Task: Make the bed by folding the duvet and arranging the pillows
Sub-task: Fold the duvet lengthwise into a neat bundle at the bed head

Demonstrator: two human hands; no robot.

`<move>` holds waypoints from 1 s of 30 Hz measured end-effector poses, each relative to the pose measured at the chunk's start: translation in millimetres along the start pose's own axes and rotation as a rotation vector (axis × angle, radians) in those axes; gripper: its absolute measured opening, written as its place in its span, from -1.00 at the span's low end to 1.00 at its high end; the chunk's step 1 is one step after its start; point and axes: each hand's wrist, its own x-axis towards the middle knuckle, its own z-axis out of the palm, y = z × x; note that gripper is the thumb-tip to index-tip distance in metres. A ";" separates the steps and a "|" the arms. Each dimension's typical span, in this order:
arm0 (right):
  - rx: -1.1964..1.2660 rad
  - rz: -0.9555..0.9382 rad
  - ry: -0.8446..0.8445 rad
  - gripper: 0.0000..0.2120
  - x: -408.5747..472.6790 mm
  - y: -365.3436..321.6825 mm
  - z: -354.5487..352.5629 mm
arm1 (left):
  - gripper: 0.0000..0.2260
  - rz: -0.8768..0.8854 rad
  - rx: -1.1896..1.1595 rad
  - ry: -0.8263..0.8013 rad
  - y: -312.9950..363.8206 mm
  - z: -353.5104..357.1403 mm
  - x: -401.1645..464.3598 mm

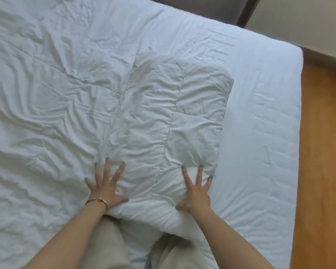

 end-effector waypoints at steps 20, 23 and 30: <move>0.424 0.523 -0.068 0.14 -11.2 -178.6 61.0 | -0.37 0.316 -0.284 -0.616 -105.7 -92.7 92.0; 0.672 0.440 -0.150 -0.04 -21.4 -223.8 52.7 | -0.61 0.287 -0.018 -0.565 -129.1 -117.3 99.3; 0.727 0.439 -0.032 -0.70 -20.5 -257.9 34.3 | -0.78 0.276 0.306 -0.625 -132.0 -118.8 108.4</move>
